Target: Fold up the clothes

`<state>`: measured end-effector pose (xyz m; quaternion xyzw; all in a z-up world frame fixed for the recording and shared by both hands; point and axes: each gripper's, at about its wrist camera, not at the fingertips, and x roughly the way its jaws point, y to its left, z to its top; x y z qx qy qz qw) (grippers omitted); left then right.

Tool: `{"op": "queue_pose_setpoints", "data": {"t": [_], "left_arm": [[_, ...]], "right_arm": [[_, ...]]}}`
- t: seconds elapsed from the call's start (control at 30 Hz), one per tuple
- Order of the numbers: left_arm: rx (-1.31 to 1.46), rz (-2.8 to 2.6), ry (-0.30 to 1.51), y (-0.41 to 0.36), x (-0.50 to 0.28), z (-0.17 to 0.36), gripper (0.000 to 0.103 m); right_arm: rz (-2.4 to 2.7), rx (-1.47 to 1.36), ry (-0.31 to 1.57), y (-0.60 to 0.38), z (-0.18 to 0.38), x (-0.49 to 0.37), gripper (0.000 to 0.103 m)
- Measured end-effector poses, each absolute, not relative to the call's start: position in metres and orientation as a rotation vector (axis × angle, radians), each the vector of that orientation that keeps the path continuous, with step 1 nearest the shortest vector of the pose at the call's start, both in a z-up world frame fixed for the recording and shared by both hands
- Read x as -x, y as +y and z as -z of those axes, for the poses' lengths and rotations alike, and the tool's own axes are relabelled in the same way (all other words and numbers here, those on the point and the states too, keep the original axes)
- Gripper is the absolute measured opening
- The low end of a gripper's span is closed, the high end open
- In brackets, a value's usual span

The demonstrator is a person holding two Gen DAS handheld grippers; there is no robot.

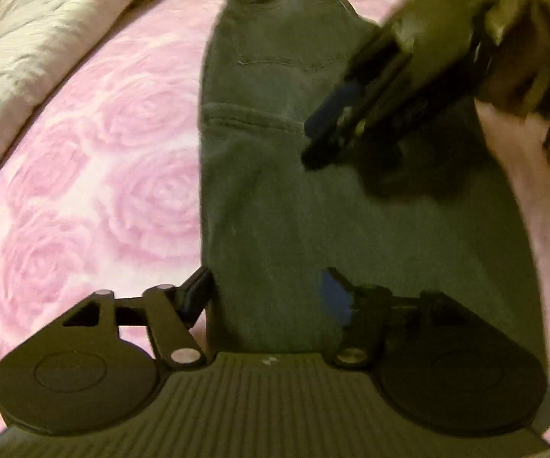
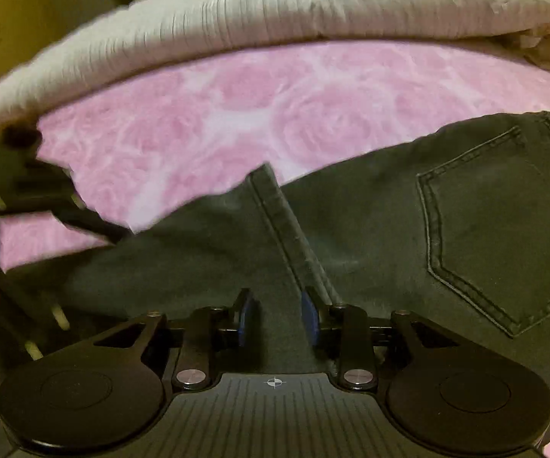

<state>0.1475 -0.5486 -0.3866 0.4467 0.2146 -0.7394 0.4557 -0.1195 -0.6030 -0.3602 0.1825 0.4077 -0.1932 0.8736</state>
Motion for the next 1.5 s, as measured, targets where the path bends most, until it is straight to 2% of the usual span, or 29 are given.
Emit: {"op": "queue_pose_setpoints", "data": {"t": [0.1,0.2,0.27,0.33,0.4,0.53,0.63,0.73,0.8,0.83,0.87,1.03,1.07,1.1,1.13,1.17,1.27,1.5], "left_arm": [[-1.093,1.793,0.555,-0.546,-0.154,0.376,0.060],[-1.138,1.782,0.474,-0.522,-0.161,0.357,0.061],[-1.202,1.787,0.388,-0.501,-0.168,0.347,0.065],[-1.299,1.802,0.266,-0.474,-0.172,0.341,0.072],[-1.419,1.848,0.104,-0.441,-0.172,0.348,0.080],[-1.627,1.930,-0.220,-0.383,-0.166,0.375,0.082],[-1.684,1.935,-0.439,-0.365,-0.158,0.405,0.082],[-1.673,1.912,-0.558,-0.367,-0.156,0.424,0.081],[-1.670,1.906,-0.573,-0.373,-0.156,0.426,0.075],[-1.672,1.903,-0.580,-0.376,-0.156,0.427,0.057],[-1.673,1.899,-0.587,-0.379,-0.156,0.428,0.052],[-1.714,1.914,-0.563,-0.383,-0.159,0.426,0.038],[-1.721,1.916,-0.540,-0.385,-0.159,0.425,0.032],[-1.727,1.919,-0.512,-0.387,-0.159,0.423,0.028],[-1.732,1.918,-0.496,-0.389,-0.158,0.420,0.023],[-1.736,1.915,-0.485,-0.391,-0.157,0.418,0.018],[-1.737,1.896,-0.462,-0.384,-0.160,0.404,0.014],[-1.774,1.881,-0.313,-0.342,-0.170,0.333,0.013]], "right_arm": [[0.420,-0.413,0.876,-0.596,0.363,0.127,0.032],[0.431,-0.434,0.902,-0.585,0.362,0.133,0.033],[0.416,-0.412,0.925,-0.560,0.353,0.137,0.039],[0.401,-0.390,0.948,-0.535,0.344,0.141,0.060],[0.379,-0.359,0.968,-0.507,0.336,0.142,0.072],[0.263,-0.216,0.975,-0.427,0.333,0.122,0.073],[0.183,-0.032,0.994,-0.364,0.346,0.101,0.074],[0.192,0.197,1.007,-0.315,0.370,0.084,0.074],[0.205,0.270,1.022,-0.301,0.387,0.076,0.074],[0.215,0.309,1.023,-0.297,0.394,0.073,0.074],[0.226,0.349,1.023,-0.292,0.400,0.069,0.074],[0.309,0.509,1.017,-0.297,0.412,0.066,0.073],[0.300,0.513,1.021,-0.298,0.413,0.065,0.071],[0.276,0.521,1.029,-0.297,0.413,0.064,0.045],[0.260,0.532,1.040,-0.296,0.414,0.062,0.026],[0.261,0.526,1.048,-0.297,0.413,0.060,0.024],[0.237,0.439,1.062,-0.307,0.397,0.055,0.017],[0.097,0.308,1.038,-0.294,0.326,0.066,0.015]]}}
